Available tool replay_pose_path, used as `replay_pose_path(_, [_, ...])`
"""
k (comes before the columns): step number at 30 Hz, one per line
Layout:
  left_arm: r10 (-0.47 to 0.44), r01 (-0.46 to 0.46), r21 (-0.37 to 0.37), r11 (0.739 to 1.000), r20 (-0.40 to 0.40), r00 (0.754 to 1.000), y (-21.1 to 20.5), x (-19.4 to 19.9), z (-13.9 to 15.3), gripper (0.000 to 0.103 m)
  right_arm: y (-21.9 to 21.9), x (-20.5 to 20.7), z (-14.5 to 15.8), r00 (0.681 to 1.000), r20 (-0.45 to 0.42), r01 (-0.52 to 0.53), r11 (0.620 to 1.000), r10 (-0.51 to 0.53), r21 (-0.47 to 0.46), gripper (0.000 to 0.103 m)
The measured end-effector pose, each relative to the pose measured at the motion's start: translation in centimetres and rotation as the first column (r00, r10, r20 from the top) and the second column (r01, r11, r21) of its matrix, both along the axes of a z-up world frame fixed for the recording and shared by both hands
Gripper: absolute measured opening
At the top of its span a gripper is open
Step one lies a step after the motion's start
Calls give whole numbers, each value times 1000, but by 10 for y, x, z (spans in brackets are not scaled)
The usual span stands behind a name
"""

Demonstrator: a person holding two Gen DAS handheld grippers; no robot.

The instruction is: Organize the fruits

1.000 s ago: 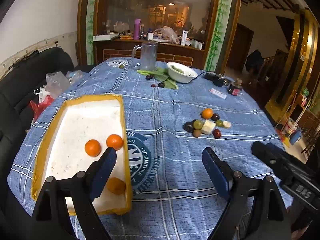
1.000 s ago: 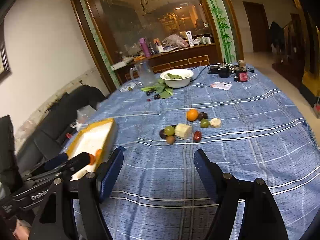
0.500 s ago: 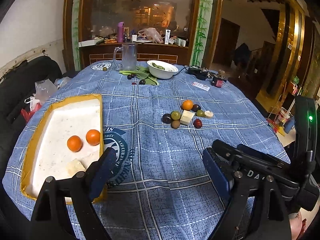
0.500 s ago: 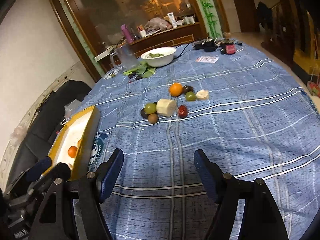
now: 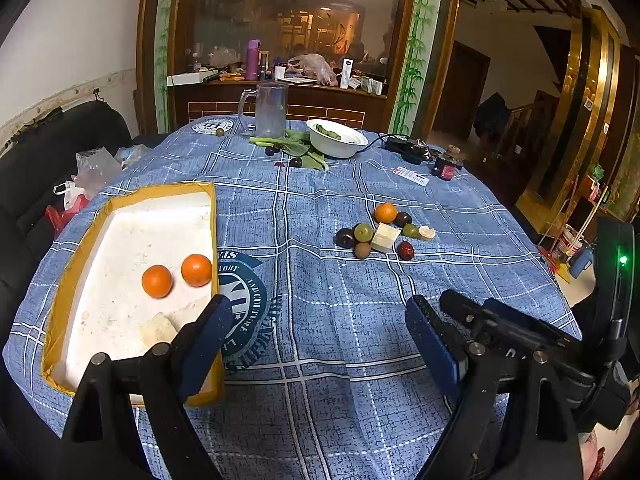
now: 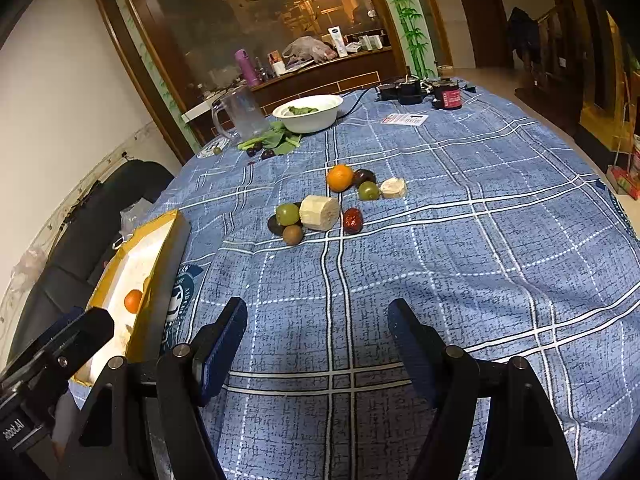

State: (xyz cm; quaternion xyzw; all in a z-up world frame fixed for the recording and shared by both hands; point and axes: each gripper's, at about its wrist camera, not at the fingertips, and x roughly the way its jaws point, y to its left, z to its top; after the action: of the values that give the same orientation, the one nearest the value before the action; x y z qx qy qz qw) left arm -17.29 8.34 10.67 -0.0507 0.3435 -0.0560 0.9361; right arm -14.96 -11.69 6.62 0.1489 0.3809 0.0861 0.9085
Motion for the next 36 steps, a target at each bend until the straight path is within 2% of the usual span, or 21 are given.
replay_pose_path(7, [13,-13,5,1000,27,1000,-2,-4,-3,88,-3,-8,21,997,72,20,1000,-18,-15,78])
replay_pose_path(11, [-24,24,6,1000,-10,1000,-11,1,-9,88,2,-2,9,999,41,18,998,-15,-54,80])
replay_pose_path(14, [-29,29,12,1000,19,999,-12,0,-4,88,-3,3,0,1000,4,25,1000,-25,-15,80])
replay_pose_path(20, [-25,25,-11,1000,-14,1000,-12,2,-8,88,-18,-2,7,997,29,68,998,-67,-16,80])
replay_pose_path(36, [-50,50,-10,999,-38,998,-22,-1,-13,88,-12,-6,-5,999,3,47,998,-47,-45,80])
